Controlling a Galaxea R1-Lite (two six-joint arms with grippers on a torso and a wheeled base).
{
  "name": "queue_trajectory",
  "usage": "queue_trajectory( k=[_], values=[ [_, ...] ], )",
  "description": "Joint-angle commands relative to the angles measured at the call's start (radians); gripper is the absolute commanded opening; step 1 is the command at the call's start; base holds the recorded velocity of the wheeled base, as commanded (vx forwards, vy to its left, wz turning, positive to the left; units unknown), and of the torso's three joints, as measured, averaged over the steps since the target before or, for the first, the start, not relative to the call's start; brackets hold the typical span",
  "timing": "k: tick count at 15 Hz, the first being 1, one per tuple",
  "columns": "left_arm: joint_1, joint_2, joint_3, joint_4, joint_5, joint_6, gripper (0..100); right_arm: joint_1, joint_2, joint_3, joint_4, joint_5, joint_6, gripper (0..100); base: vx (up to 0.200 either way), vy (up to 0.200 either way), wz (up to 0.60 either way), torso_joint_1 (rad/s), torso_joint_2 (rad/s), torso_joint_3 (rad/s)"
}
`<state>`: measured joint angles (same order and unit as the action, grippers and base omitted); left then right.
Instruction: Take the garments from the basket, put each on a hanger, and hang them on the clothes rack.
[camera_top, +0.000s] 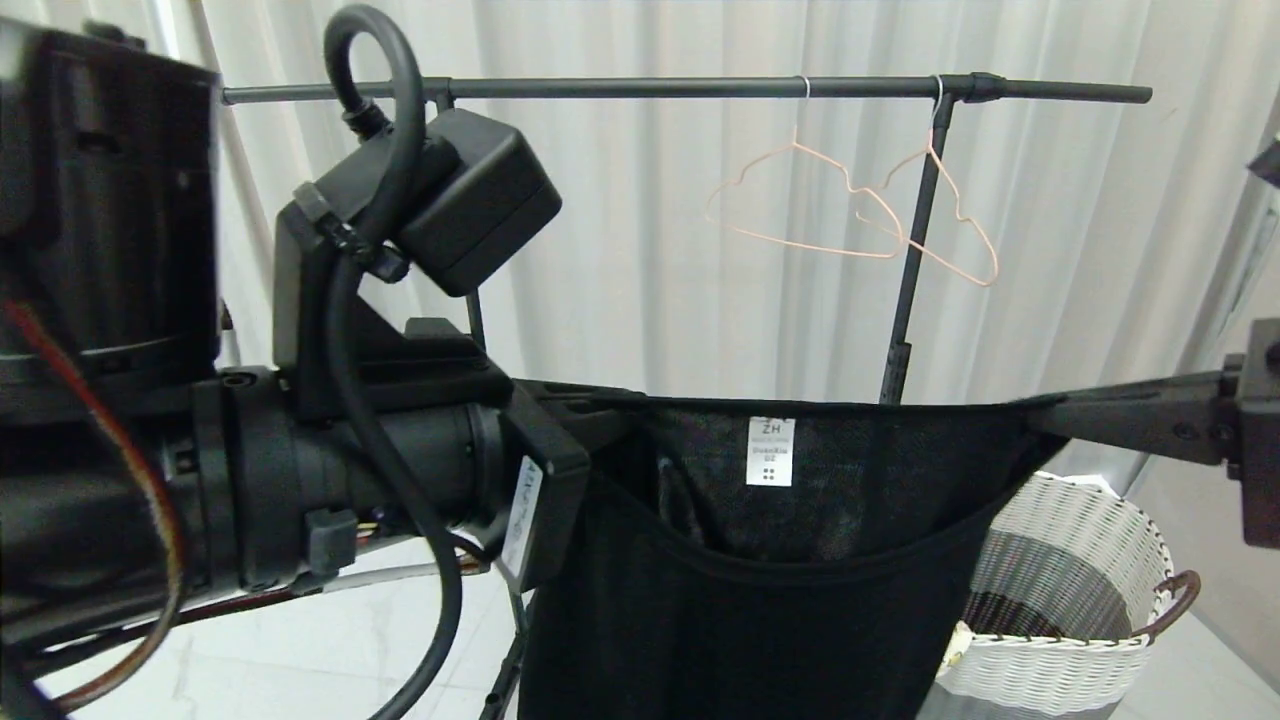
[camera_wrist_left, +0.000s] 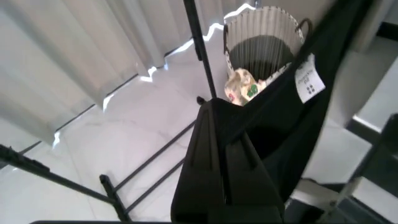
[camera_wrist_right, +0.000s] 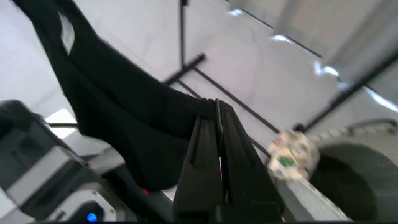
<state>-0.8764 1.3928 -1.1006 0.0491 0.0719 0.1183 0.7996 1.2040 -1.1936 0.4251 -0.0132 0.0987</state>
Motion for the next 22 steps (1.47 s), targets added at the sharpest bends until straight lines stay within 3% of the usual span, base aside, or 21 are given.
queue_trajectory(
  k=[1,3,8,11,13,18,19,22],
  values=[
    [0.005,0.071,-0.027,-0.032,0.002,0.0,0,0.007,-0.072,0.017,0.027,-0.033,-0.005,0,0.0,0.0,0.0,0.0,0.0,0.0],
    [0.004,0.107,-0.03,-0.089,0.002,0.003,0,0.038,-0.072,0.023,0.041,-0.096,-0.007,0,0.0,0.0,0.0,0.0,0.0,0.0],
    [0.007,0.101,-0.035,-0.092,0.002,0.003,0,0.036,-0.029,0.006,0.0,-0.114,-0.007,0,0.0,0.0,0.0,0.0,0.0,0.0],
    [0.034,0.098,-0.042,-0.092,0.009,0.03,0,0.038,0.0,-0.037,0.0,-0.194,-0.008,0,0.0,0.0,0.0,0.0,0.0,0.0],
    [0.034,0.1,-0.054,-0.092,0.06,0.047,0,0.038,-0.001,-0.035,0.0,-0.195,-0.008,0,0.0,0.0,0.0,0.0,0.0,0.0],
    [0.04,0.1,-0.061,-0.092,0.068,0.05,0,0.038,0.006,-0.037,0.001,-0.197,-0.008,0,0.0,0.0,0.0,0.0,0.0,0.0],
    [0.04,0.1,-0.061,-0.092,0.069,0.05,0,0.038,0.006,-0.037,0.001,-0.198,-0.008,100,0.0,0.0,0.0,0.0,0.0,0.0],
    [0.042,0.1,-0.061,-0.092,0.069,0.05,0,0.035,0.0,-0.035,0.0,-0.2,-0.008,100,0.0,0.0,0.0,0.0,0.0,0.0]
  ],
)
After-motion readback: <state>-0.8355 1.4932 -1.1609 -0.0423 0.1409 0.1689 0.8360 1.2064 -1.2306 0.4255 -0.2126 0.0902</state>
